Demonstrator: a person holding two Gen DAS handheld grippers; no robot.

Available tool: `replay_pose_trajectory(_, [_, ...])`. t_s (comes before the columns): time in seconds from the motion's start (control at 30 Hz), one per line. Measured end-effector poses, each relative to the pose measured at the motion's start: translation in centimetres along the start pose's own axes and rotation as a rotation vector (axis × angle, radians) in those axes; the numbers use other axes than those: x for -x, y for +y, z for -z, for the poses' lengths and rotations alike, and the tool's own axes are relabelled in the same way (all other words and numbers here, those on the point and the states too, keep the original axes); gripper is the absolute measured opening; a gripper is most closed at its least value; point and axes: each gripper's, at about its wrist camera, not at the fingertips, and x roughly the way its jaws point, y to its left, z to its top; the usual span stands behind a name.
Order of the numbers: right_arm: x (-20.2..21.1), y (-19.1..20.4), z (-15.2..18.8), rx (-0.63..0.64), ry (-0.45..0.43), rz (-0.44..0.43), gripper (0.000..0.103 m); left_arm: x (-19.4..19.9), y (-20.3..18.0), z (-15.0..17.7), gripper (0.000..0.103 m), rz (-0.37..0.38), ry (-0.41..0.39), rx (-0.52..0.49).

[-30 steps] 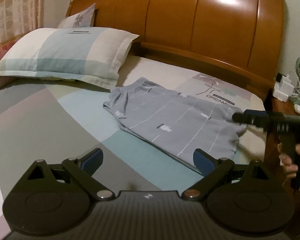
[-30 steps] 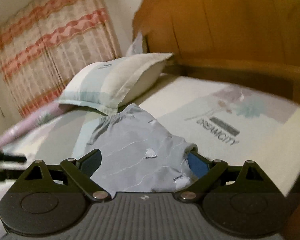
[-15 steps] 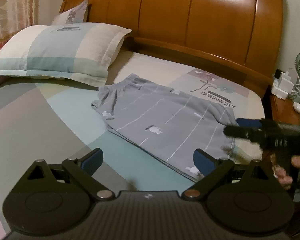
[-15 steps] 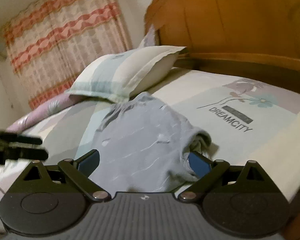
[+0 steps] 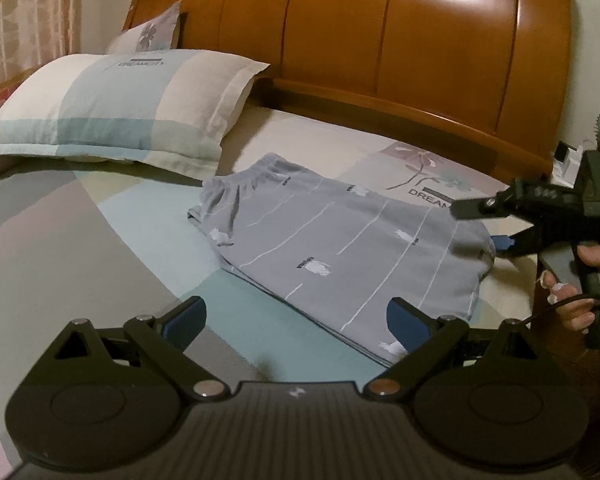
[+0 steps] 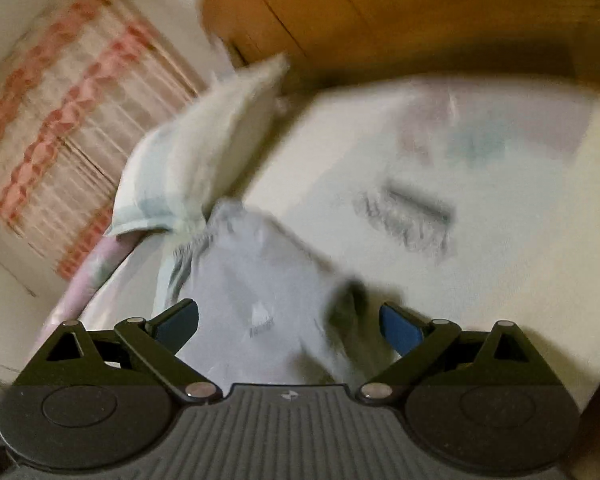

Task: Fold clothes

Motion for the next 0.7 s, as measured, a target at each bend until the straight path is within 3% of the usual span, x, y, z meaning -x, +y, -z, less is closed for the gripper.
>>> replay_pose_trajectory(0.1, [-0.4,-0.2,0.1,-0.068,0.044,-0.093,0.103,-0.4,0.2,-0.3,0.097,0.018,0.011,-0.007])
replay_pose_trajectory(0.23, [-1.5,-0.4,-0.4,-0.085,0.016,-0.114,0.103,-1.0,0.1,-1.5,0.097,0.032,-0.001,-0.009])
replay_pose_trajectory(0.5, [1.0,-2.4,-3.7,-0.14,-0.233,-0.283,0.103,-1.0,0.7,-2.0,0.097,0.063,-0.019,0.063])
replay_pose_trajectory(0.6, [2.8,-2.4,-4.0,-0.103,-0.288,-0.239,0.103,-1.0,1.0,-1.7,0.097,0.052,-0.016,0.062])
replay_pose_trajectory(0.7, [2.7,-1.5,-3.4,-0.048,-0.265,-0.186,0.099,-1.2,1.2,-1.7,0.097,0.034,-0.01,0.057])
